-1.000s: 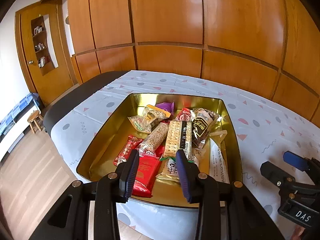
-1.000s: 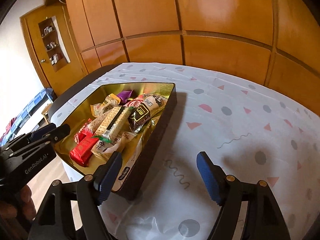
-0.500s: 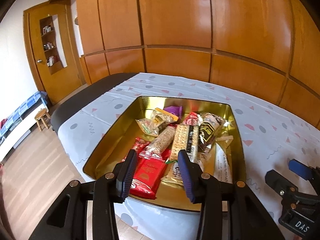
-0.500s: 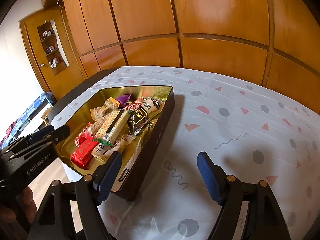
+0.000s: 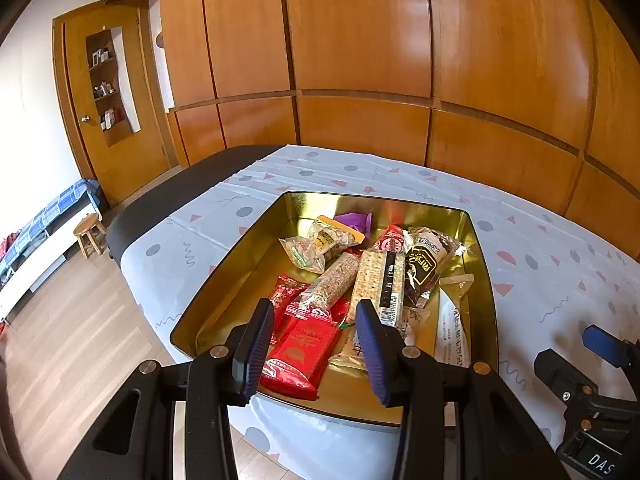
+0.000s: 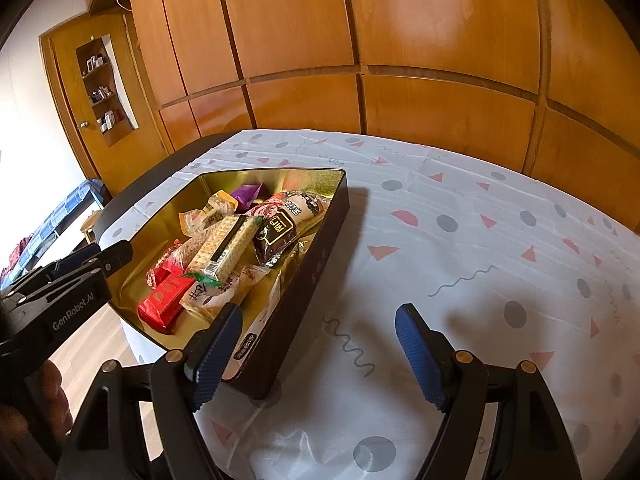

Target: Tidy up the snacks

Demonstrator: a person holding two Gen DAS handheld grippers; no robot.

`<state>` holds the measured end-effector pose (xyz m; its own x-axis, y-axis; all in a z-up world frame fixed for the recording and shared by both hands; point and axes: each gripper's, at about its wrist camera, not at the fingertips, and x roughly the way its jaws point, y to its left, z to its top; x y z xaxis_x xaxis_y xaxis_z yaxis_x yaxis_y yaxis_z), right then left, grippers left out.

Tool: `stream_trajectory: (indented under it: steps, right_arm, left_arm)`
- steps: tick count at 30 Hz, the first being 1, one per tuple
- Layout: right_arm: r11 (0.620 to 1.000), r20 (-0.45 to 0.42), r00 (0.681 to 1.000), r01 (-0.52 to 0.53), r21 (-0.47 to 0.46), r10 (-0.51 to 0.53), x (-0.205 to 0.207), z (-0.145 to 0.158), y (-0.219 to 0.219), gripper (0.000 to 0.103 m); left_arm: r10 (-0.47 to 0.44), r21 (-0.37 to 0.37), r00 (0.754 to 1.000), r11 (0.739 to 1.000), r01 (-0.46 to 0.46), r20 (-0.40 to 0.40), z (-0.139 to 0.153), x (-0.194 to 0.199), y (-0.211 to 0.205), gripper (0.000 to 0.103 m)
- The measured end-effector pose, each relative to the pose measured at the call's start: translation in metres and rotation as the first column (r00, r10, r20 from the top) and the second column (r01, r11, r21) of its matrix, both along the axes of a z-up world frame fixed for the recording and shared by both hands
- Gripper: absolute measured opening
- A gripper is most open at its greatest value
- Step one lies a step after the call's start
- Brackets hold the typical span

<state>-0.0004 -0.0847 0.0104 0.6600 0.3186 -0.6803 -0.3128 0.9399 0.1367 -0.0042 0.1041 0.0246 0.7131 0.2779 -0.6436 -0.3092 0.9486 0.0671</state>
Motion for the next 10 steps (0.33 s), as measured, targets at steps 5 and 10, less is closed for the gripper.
stream_trajectory:
  steps: [5,10]
  right_arm:
    - [1.000,-0.002,1.000,0.001,-0.005,-0.001,0.000,-0.002,-0.001,0.081]
    - [1.000,-0.005,1.000,0.016,0.000,-0.016,0.002,-0.002,-0.011,0.081]
  left_arm:
    - [0.008,-0.008,0.999,1.000,-0.008,0.042,0.004,-0.003,0.002,0.043]
    - [0.014,-0.016,0.999,1.000,-0.014,0.038,0.004,-0.001,0.007,0.043]
